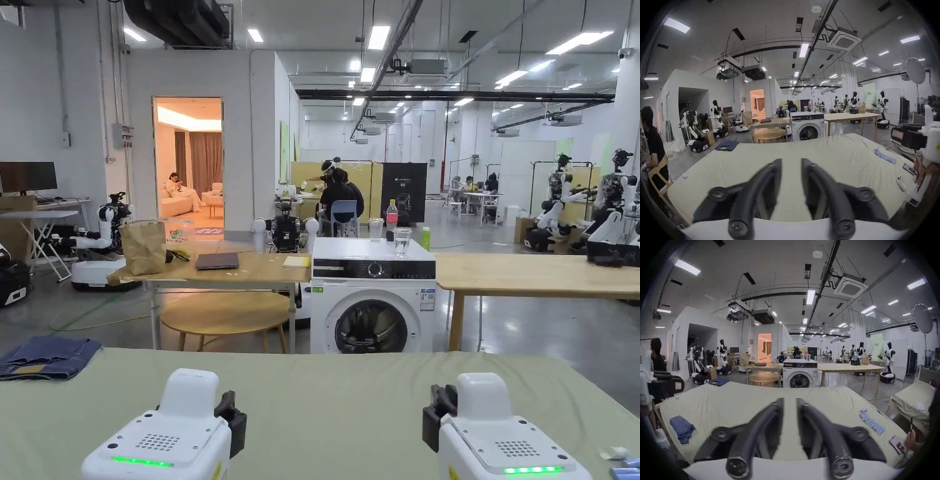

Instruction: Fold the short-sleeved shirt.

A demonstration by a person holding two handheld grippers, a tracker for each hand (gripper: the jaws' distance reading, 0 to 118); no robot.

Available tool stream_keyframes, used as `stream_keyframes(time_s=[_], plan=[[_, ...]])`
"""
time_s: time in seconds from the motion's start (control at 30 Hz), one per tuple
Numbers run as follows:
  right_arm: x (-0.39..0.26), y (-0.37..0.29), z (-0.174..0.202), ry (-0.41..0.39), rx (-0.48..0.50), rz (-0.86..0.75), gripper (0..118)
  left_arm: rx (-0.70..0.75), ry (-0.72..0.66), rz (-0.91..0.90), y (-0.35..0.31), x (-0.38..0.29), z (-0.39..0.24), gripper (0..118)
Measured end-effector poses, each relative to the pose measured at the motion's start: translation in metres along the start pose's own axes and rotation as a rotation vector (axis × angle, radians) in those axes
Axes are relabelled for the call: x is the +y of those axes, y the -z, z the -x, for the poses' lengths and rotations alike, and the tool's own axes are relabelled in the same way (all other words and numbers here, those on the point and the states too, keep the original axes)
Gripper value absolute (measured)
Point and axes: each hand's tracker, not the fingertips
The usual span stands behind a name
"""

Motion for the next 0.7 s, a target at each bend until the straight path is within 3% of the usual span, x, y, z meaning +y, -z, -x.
stream_keyframes(time_s=[0.1, 0.13, 0.2, 0.37, 0.5, 0.7], plan=[[0.002, 0.001, 0.005, -0.012, 0.004, 0.005, 100, -0.029, -0.007, 0.020, 0.001, -0.001, 0.000, 88], [0.002, 0.001, 0.007, -0.017, 0.012, 0.003, 106, -0.027, -0.008, 0.020, 0.001, -0.002, -0.001, 99], [0.002, -0.003, 0.012, -0.029, 0.007, -0.019, 108, -0.018, -0.001, -0.001, -0.001, -0.004, -0.003, 112], [0.005, -0.003, 0.020, -0.066, -0.048, -0.031, 108, -0.003, 0.017, -0.042, -0.007, 0.003, -0.003, 112], [0.008, -0.006, 0.013, 0.006, 0.001, -0.029, 112, -0.007, 0.003, -0.054, -0.012, 0.008, -0.001, 112], [0.017, -0.005, 0.006, 0.061, -0.007, 0.011, 112, -0.021, -0.003, -0.053, -0.012, 0.010, 0.000, 112]])
